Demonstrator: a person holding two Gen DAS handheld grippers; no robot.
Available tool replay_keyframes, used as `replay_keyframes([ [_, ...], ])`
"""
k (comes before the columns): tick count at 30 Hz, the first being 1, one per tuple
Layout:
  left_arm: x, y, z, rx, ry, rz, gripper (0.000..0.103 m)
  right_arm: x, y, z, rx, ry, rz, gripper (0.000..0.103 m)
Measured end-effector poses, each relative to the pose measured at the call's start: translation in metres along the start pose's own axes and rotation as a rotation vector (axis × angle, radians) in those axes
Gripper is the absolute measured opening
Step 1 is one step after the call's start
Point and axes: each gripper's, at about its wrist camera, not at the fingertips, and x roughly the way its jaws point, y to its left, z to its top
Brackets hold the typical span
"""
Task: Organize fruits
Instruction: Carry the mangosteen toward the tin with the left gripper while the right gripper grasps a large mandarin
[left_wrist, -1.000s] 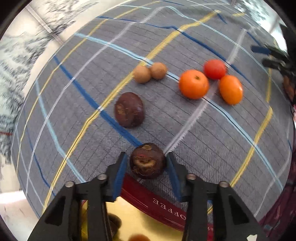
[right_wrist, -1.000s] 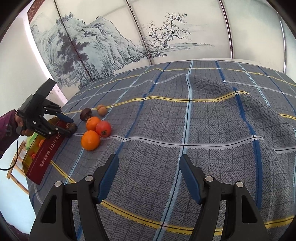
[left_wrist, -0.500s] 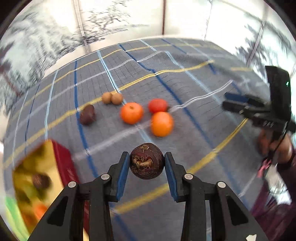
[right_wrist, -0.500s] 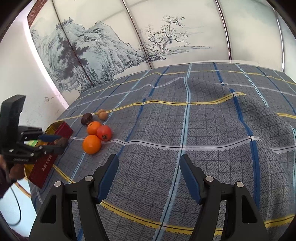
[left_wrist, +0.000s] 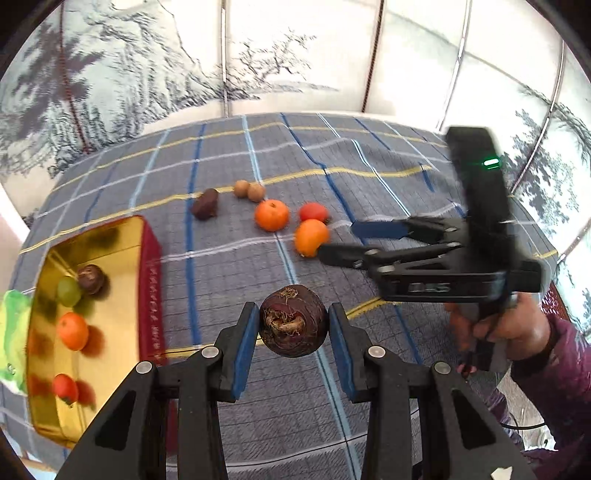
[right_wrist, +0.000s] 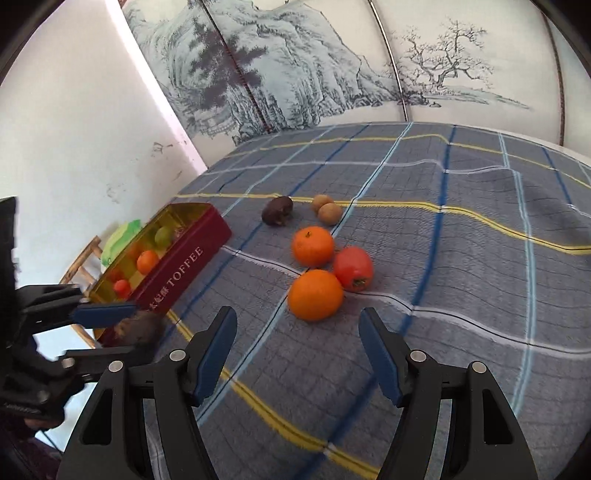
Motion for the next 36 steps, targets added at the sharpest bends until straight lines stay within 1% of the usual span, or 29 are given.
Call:
replay_keyframes([
  [5,-0.013,0.007,-0.001,-0.027,-0.036,0.002,0.035,0.028,-0.002,0.004,0.044,0.051,-0.024,0.068],
  [8,-0.017,0.011,-0.002,-0.044,-0.050,0.002,0.035,0.035,-0.004,0.009,0.061,0.059,-0.030,0.066],
  [10,-0.017,0.013,-0.003,-0.049,-0.052,0.006,0.035,0.041,-0.004,0.012,0.068,0.068,-0.042,0.062],
  [11,-0.018,0.015,-0.003,-0.055,-0.055,0.013,0.035,0.044,-0.002,0.014,0.061,0.067,-0.058,0.054],
  [12,-0.019,0.016,-0.004,-0.059,-0.056,0.015,0.035,0.047,0.000,0.015,0.051,0.076,-0.079,0.043],
  [13,-0.020,0.016,-0.005,-0.064,-0.059,0.020,0.035,0.050,0.001,0.015,0.044,0.084,-0.086,0.040],
  [16,-0.030,0.024,-0.010,-0.091,-0.083,0.039,0.035,0.048,0.009,0.013,0.006,0.081,-0.098,0.039],
  [18,-0.037,0.032,-0.014,-0.115,-0.101,0.052,0.035,0.045,0.021,0.005,-0.047,0.077,-0.093,0.039],
  [19,-0.042,0.037,-0.016,-0.127,-0.108,0.065,0.035,0.044,0.029,0.000,-0.084,0.080,-0.096,0.039],
  [22,-0.053,0.052,-0.023,-0.156,-0.123,0.110,0.035,0.041,0.040,-0.008,-0.127,0.080,-0.093,0.039],
  [27,-0.066,0.083,-0.038,-0.214,-0.128,0.192,0.035,0.039,0.036,-0.009,-0.109,0.076,-0.088,0.039],
  [32,-0.060,0.111,-0.051,-0.264,-0.108,0.230,0.035,0.039,0.036,-0.010,-0.114,0.075,-0.093,0.039],
  [36,-0.048,0.121,-0.059,-0.270,-0.088,0.257,0.035,0.039,0.038,-0.010,-0.114,0.075,-0.095,0.039],
])
